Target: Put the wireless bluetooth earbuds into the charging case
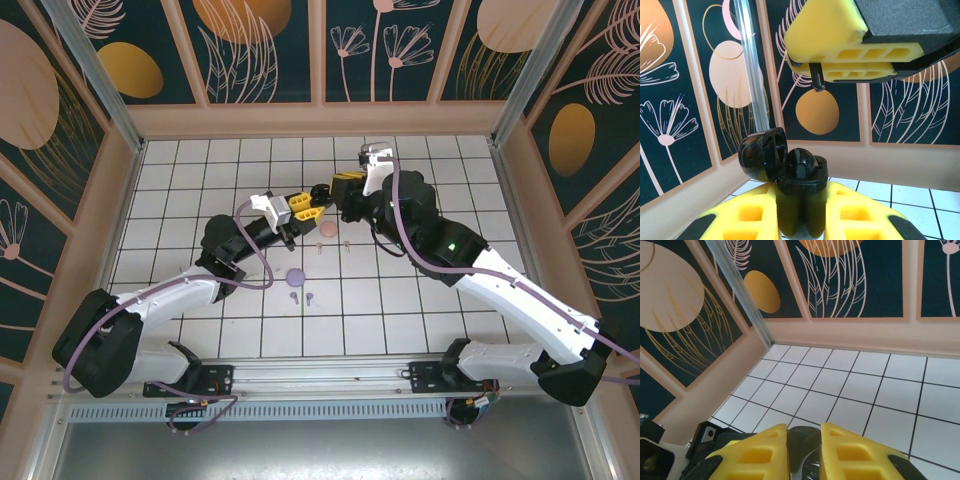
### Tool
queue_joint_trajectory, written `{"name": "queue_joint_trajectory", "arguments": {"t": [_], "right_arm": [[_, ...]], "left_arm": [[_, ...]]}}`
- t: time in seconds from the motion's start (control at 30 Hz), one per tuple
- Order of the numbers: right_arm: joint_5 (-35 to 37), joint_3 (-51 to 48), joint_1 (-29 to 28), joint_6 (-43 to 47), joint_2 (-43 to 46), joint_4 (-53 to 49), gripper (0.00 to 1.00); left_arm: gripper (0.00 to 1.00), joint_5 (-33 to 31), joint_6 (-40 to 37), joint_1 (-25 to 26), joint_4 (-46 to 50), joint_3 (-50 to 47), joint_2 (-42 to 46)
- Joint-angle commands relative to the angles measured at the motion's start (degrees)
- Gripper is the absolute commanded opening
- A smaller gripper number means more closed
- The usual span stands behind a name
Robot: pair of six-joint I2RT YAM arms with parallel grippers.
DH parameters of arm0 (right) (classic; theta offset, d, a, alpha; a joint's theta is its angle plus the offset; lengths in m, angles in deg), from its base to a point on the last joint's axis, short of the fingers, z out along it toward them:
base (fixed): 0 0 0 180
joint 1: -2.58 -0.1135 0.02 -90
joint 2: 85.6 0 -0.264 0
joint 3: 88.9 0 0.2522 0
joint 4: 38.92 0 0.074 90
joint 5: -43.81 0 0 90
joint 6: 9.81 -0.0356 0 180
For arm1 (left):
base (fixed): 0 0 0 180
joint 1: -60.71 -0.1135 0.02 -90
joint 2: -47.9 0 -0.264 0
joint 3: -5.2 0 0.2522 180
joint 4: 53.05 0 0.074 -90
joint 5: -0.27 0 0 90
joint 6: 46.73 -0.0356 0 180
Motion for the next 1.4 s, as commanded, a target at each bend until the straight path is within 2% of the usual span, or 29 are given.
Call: {"name": "queue_joint_trajectory", "arguments": {"t": [0.0,0.3,1.37], "right_arm": [[-1.7,-1.3,0.2,1.0,-0.3,3.7,0.19],[-2.9,-4.3,0.2,-0.9,-0.1,6.8,0.19],[-5.2,-7.0,-0.1,-4.0,-0.3,5.8,0.16]], "left_arm": [[0.00,1.2,1.5,0.2,-3.9,1.7,-0.4],[0.00,1.5,3.2,0.3,-6.1,1.9,-0.6],[0.00,0.2,2.4,0.2,-6.5,1.9,-0.6]]}}
